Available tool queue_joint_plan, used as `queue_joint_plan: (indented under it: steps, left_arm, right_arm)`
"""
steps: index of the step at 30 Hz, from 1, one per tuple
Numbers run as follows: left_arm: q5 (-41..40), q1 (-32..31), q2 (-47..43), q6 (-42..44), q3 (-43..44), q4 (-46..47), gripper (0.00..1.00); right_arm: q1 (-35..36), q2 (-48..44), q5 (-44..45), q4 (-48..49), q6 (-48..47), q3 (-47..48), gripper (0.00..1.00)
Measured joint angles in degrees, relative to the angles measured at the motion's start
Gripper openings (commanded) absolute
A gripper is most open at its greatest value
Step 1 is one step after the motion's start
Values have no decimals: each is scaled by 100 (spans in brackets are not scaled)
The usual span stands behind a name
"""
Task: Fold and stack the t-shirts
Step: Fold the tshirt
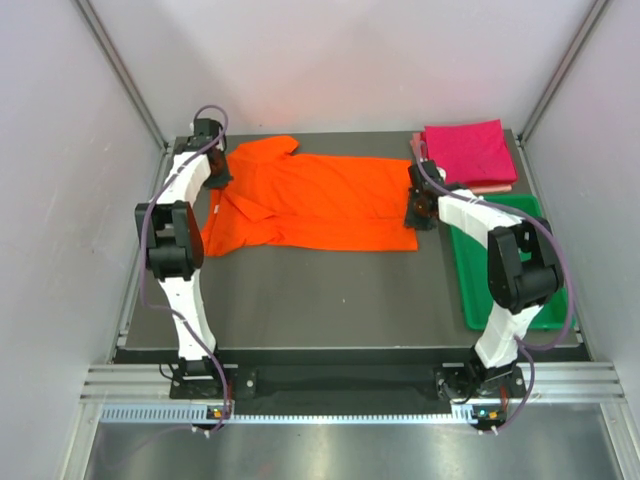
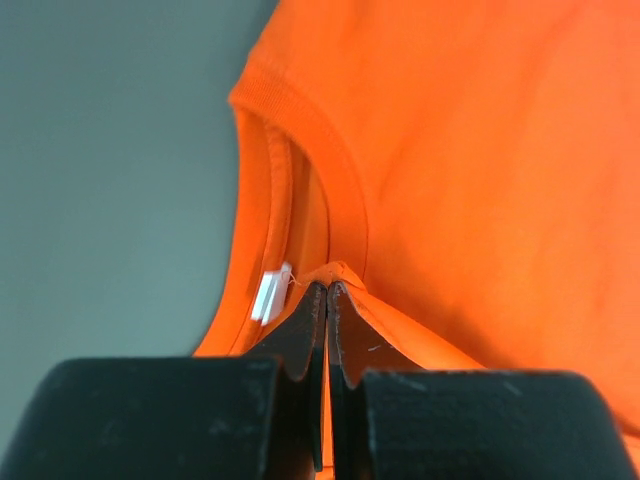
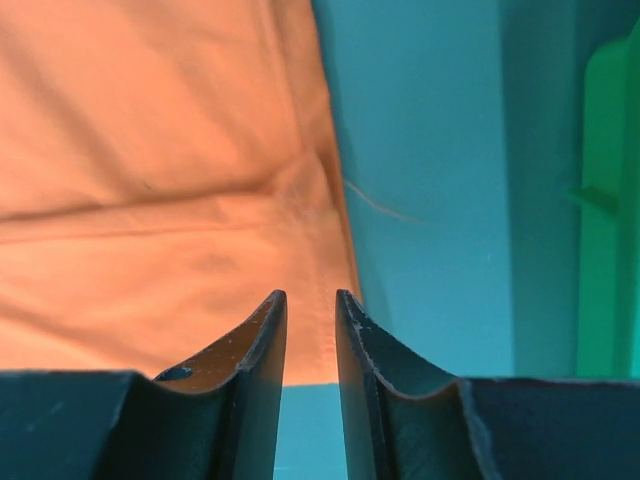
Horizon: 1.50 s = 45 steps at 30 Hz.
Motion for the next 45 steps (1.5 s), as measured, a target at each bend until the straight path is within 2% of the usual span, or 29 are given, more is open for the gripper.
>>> queue_joint_plan:
  steps: [5,6,7,11,14,17,21,26,30,31,34,40,45]
  left_arm:
    - [96,0,411,90,520,-177,1]
    - [129,0,503,101,649,-236,12]
    - [173,0,597,138,778,-273,16]
    - [236,0,686,160,997,-527,23]
    - [-66,0,621,74,1038,-813,26]
    - [-328,2,203,-66,503,-922,31]
    - [-326,68,-990,-282,-938,-820,38]
    - [-15,302,-2173,-614,-2253,-544,37]
    - [782,662,-2437,-1027,-3117,-79,37]
    - [894,719,-2437,-1121,-3311,-4,37]
    - [1045,782,-2437,-1300,-3781,87,38]
    - [1187,824,-2487,-1598,-4323,391,37]
    - [1086,855,-2483,-1650,-4345,490,35]
  right_arm:
    - [0,0,-15,42,111,-334,25]
    - [0,0,-13,39,125,-376,25]
    - [0,0,-13,46,136,-417,25]
    - [2,-2,-13,81,205,-498,27]
    - [9,-68,-11,-28,310,-518,33]
    - [35,-247,4,-166,485,-553,38]
    - [63,-516,28,-181,761,-715,41]
    - [83,-511,37,-160,966,-920,41]
    - [87,-433,72,-83,1025,-1058,32]
    - [87,-422,87,-31,1021,-1113,19]
    - [90,-411,103,72,1014,-1226,0]
    - [114,-520,151,297,933,-1384,0]
    - [114,-634,177,391,804,-1523,0]
